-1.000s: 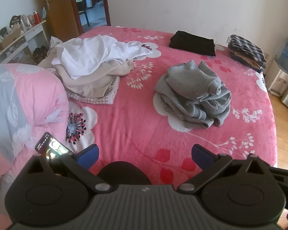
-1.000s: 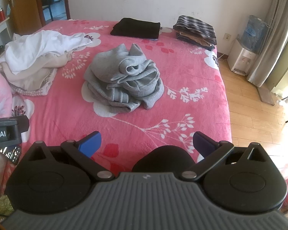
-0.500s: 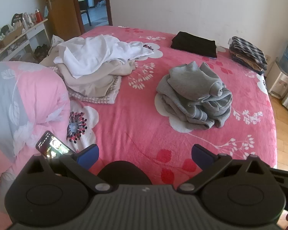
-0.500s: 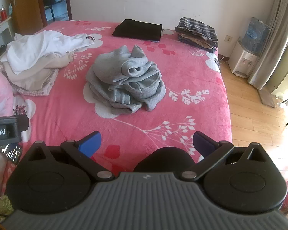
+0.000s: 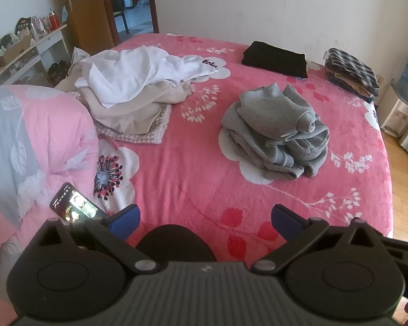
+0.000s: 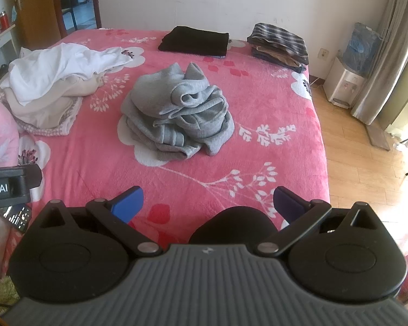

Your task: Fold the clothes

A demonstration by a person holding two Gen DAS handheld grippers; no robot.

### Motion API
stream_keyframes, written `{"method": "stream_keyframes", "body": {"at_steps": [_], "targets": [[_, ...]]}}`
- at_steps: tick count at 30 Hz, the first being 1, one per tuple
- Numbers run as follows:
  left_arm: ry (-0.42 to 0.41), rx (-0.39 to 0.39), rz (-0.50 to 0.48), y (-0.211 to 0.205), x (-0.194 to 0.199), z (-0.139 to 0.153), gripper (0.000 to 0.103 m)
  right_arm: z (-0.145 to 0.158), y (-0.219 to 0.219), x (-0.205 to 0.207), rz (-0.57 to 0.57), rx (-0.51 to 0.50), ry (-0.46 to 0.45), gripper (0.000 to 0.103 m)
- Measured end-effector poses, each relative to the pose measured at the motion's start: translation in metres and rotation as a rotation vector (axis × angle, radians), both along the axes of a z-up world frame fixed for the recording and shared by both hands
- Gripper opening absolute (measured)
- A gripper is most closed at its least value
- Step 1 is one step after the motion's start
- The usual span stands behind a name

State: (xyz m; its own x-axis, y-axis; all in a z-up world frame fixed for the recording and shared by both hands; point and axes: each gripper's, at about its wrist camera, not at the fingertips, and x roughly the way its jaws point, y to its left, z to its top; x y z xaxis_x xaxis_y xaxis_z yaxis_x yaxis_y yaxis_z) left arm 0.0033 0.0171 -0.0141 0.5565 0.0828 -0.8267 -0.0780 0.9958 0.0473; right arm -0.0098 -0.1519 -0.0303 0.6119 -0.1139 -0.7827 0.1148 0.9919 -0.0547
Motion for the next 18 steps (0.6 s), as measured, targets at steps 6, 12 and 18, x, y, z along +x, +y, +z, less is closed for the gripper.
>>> {"method": "stream_keyframes", "body": {"at_steps": [6,12,18], "targets": [[0.007,0.008,0.004,-0.002,0.004,-0.001,0.103,-0.003,-0.001,0.001,-0.004,0.008,0.005,0.102],[0.017,0.017,0.003,-0.004,0.006,-0.004,0.103,-0.005,-0.004,0.004,-0.011,0.014,0.009,0.102],[0.028,0.024,0.002,-0.006,0.011,-0.006,0.103,-0.007,-0.008,0.009,-0.019,0.02,0.014,0.102]]}}
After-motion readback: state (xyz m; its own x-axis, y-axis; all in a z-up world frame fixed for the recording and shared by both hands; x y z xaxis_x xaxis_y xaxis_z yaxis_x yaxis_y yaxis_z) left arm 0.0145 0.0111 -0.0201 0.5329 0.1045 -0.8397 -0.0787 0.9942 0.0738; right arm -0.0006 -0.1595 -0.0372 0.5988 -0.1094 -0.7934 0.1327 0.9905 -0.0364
